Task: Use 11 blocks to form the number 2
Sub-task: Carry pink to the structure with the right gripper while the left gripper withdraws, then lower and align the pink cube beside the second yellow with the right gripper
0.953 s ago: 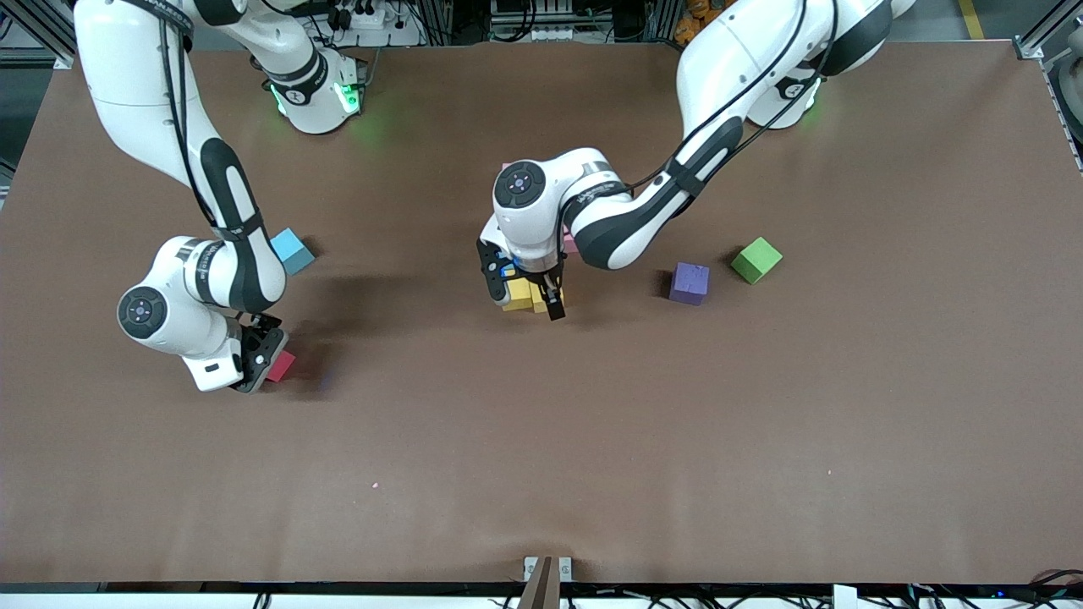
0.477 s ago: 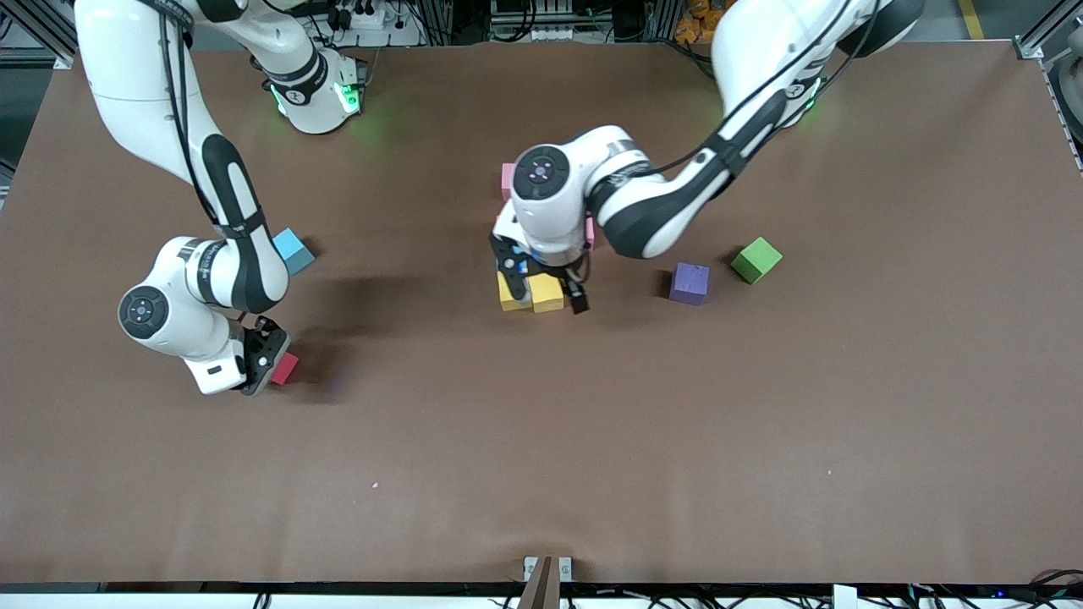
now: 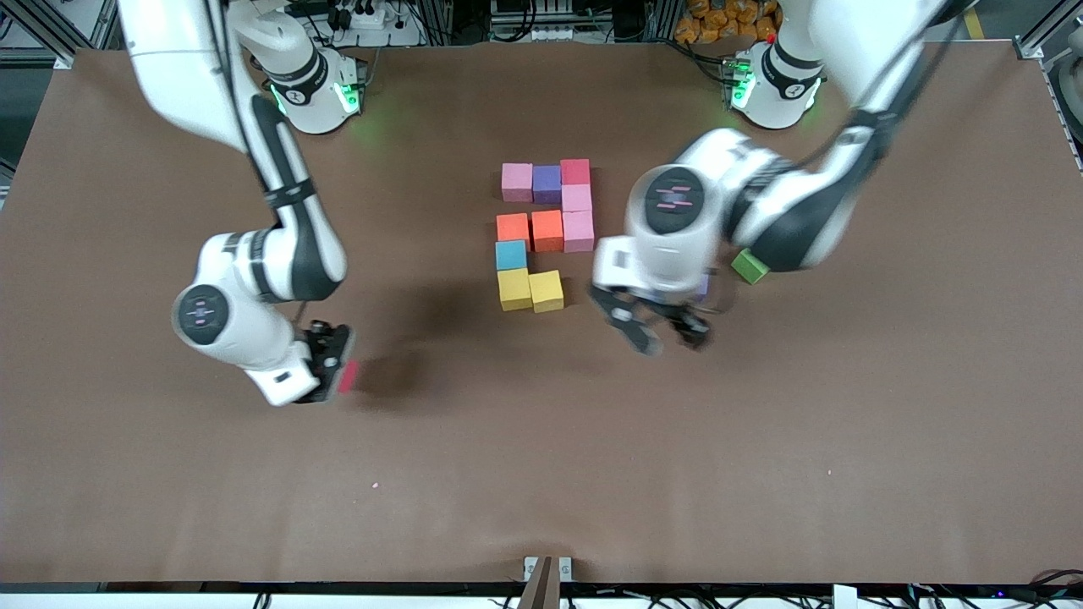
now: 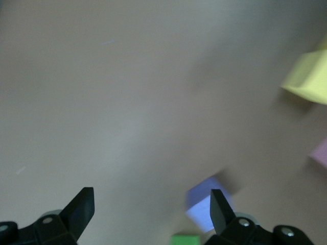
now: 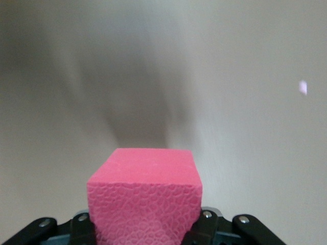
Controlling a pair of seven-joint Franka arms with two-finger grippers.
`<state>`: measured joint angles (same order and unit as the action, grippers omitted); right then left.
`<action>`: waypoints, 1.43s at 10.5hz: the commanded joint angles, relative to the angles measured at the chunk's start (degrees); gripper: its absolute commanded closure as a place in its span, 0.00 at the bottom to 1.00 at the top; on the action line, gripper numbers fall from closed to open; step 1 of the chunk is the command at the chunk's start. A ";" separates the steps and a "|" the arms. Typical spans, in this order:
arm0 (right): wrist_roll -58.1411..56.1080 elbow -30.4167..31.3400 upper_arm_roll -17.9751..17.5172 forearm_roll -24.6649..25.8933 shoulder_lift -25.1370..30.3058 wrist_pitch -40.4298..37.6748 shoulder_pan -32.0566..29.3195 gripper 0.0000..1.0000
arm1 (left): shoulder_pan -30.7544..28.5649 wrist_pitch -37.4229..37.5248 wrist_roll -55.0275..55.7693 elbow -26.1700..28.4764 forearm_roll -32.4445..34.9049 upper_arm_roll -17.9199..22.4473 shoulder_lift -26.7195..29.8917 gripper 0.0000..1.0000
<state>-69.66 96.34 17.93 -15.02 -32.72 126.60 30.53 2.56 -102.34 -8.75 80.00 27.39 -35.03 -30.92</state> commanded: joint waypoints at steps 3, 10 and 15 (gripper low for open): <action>14.87 -12.47 0.44 -0.54 -6.55 -9.51 15.23 0.81 | -12.73 3.71 -0.30 1.66 -1.63 -0.47 9.90 0.00; 32.64 -31.60 -5.71 -0.54 -16.56 -14.60 24.74 0.82 | -23.65 3.72 5.19 0.60 -1.46 -0.21 13.16 0.00; 35.74 -33.67 -5.63 -0.36 -21.24 -12.71 28.00 0.82 | -27.08 3.72 16.66 0.69 -3.91 -0.21 13.78 0.00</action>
<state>-34.81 65.48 11.90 -15.04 -51.48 113.59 58.30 -22.61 -98.77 6.95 79.68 25.55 -35.06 -18.30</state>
